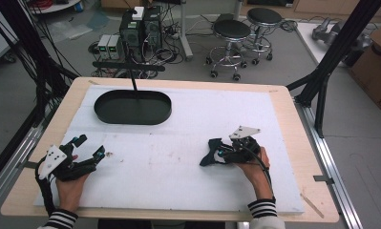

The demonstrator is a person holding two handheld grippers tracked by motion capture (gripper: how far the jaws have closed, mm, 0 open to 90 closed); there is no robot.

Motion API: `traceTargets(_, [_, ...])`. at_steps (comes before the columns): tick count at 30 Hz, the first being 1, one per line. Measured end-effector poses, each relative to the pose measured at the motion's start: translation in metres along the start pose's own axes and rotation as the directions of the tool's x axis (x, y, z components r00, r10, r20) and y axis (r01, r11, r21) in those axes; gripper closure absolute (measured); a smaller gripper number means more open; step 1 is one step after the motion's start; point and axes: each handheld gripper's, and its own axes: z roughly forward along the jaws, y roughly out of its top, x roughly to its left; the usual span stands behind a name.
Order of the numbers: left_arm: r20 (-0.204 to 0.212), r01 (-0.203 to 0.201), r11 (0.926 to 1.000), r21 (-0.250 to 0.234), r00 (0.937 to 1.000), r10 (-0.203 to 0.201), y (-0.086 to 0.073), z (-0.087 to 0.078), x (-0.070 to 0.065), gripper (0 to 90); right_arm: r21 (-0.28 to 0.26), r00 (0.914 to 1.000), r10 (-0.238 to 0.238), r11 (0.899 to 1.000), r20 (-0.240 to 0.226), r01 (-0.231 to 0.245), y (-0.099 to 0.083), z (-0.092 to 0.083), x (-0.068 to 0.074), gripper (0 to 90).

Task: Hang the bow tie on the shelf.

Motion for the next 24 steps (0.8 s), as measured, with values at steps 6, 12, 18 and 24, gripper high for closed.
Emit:
traceTargets(6, [0.001, -0.001, 1.0000, 0.001, 1.0000, 0.001, 0.000, 0.000, 0.000, 17.9, 0.056, 0.9990, -0.045, 0.997, 0.000, 0.045, -0.001, 0.007, 0.001, 39.6])
traceTargets(12, [0.001, -0.002, 1.0000, 0.000, 1.0000, 0.002, 0.000, 0.000, 0.000, 17.9, 0.090, 0.9971, -0.076, 0.993, 0.003, 0.076, -0.003, 0.011, 0.000, 45.6])
traceTargets(18, [0.001, -0.001, 1.0000, 0.001, 1.0000, 0.001, 0.000, 0.000, 0.000, 17.9, 0.108, 0.9966, -0.082, 0.991, -0.007, 0.082, -0.004, 0.013, -0.001, 51.6])
traceTargets(24, [0.002, 0.000, 1.0000, 0.001, 1.0000, 0.000, 0.000, 0.000, 0.000, 17.9, 0.099, 0.9979, -0.064, 0.993, -0.011, 0.065, -0.004, 0.015, -0.003, 58.0])
